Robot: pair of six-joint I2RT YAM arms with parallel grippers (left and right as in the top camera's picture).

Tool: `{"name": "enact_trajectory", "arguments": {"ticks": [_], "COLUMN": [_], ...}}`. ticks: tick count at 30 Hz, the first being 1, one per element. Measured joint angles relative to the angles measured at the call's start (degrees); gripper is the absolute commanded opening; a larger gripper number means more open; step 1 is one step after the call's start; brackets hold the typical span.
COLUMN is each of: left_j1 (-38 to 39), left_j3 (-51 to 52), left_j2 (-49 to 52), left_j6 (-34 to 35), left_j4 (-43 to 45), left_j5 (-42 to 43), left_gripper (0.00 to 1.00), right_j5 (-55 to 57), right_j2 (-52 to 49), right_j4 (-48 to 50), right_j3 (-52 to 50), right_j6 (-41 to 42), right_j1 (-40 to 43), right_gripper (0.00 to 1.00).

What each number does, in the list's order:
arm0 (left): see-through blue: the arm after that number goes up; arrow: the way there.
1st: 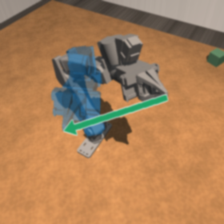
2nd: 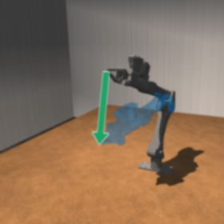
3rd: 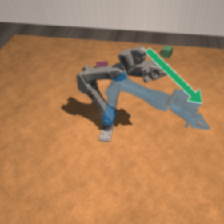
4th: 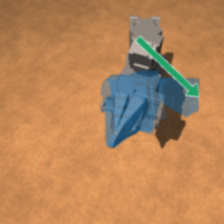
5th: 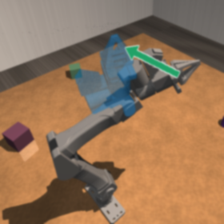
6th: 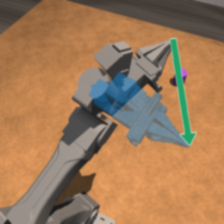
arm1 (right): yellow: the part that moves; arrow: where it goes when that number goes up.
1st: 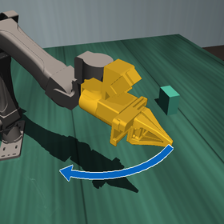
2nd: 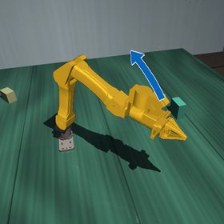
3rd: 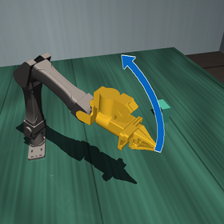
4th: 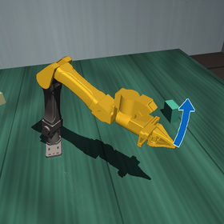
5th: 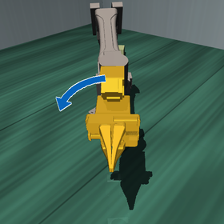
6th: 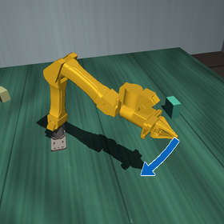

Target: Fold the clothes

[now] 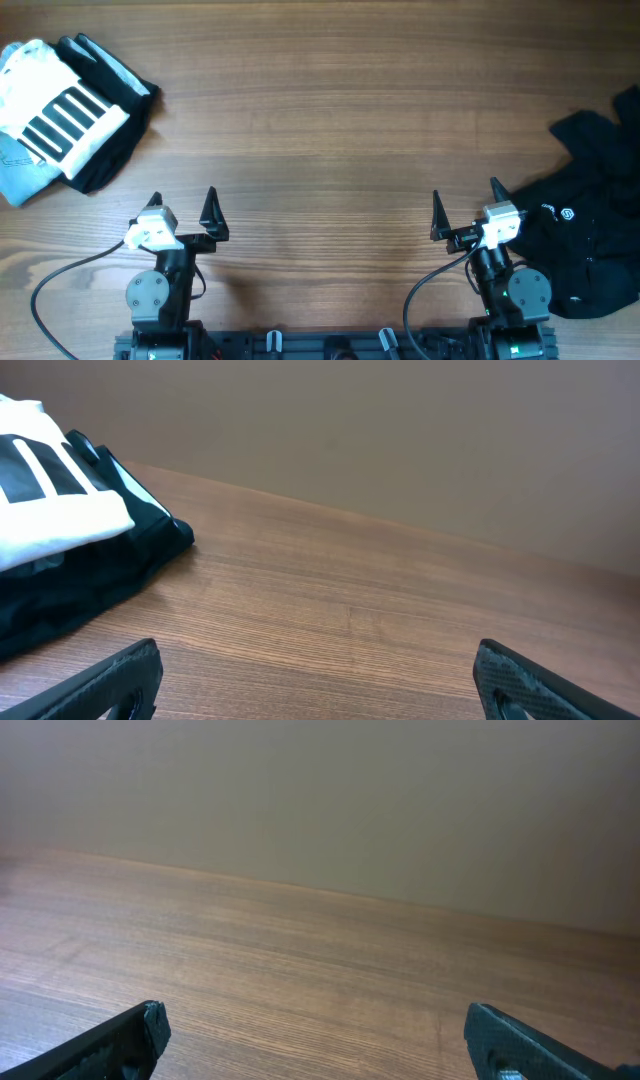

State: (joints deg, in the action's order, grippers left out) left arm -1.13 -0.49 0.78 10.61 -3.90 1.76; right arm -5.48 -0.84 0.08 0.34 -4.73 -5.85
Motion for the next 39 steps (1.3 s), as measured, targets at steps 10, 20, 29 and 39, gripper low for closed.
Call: {"name": "enact_trajectory", "arguments": {"ticks": [10, 20, 29, 39], "left_j1": [0.02, 0.02, 0.02, 0.02], "left_j3": [0.00, 0.00, -4.33, -40.54], "left_j2": [0.00, 0.00, 4.13, 45.75], "left_j6": [-0.02, 0.00, -0.02, -0.07], "left_j4": [0.00, 0.04, -2.54, -25.51], "left_j5": [0.00, 0.28, 1.11, 1.29], "left_gripper": [1.00, 1.00, 1.00, 1.00], "right_j5": [0.00, -0.02, 7.37, 9.99], "right_j2": [0.00, 0.00, -6.27, -44.50], "right_j4": [0.00, 0.02, -12.44, -41.07], "right_j3": [0.00, 0.00, 8.83, 43.39], "right_j6": [0.00, 1.88, 8.11, 10.97], "right_j1": [0.00, 0.00, 0.00, 0.26], "right_gripper": [1.00, 1.00, 1.00, 1.00]}}
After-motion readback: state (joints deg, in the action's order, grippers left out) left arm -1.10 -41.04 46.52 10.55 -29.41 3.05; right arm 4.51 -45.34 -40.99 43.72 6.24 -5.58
